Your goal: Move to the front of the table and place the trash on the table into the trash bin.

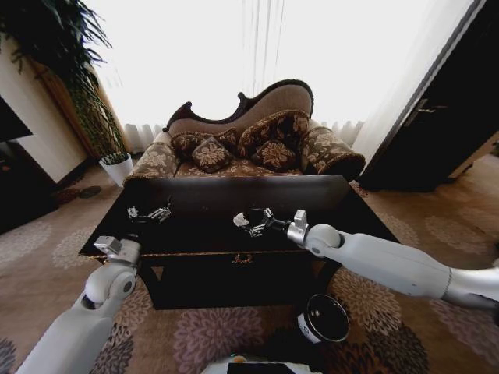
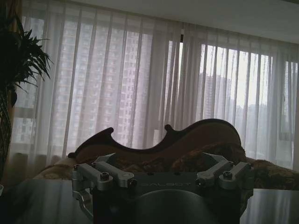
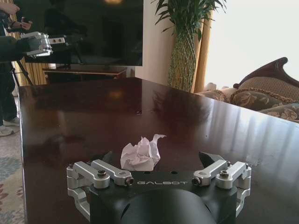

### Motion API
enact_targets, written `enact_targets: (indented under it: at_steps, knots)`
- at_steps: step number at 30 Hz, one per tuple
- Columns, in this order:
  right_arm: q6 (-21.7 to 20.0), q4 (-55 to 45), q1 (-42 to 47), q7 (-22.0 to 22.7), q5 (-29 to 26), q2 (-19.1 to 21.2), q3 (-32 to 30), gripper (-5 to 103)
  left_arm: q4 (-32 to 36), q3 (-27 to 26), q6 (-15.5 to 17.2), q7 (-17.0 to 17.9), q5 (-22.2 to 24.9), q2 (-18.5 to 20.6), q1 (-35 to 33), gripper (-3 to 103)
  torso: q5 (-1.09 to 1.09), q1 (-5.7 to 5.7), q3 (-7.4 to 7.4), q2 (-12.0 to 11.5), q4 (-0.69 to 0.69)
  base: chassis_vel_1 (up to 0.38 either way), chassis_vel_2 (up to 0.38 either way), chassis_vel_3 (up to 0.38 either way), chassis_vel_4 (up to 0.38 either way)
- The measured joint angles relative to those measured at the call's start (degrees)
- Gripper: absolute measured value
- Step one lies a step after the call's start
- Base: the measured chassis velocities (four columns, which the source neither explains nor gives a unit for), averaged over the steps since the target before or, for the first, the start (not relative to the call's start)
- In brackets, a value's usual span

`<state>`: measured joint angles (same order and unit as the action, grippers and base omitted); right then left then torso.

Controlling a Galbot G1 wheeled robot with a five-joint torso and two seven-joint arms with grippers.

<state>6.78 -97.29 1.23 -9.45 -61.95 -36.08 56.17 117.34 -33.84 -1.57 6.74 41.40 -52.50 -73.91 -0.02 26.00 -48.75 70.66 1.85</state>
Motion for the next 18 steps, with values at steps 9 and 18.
enact_targets:
  at_steps: [9, 18]
  knots:
    - [0.8, 0.9, -0.4, -0.3, 0.0, -0.5, 0.7, 79, 0.0, 0.0, 0.0, 0.0, 0.0, 0.0, 0.0, 100, 0.01, 0.0, 0.0, 0.0, 0.01, 0.0, 0.0, 0.0, 0.0]
    - [1.4, 0.4, -0.1, -0.2, 0.0, -0.1, 0.6, 41, 0.0, 0.0, 0.0, 0.0, 0.0, 0.0, 0.0, 100, 0.01, 0.0, 0.0, 0.0, 0.01, 0.0, 0.0, 0.0, 0.0]
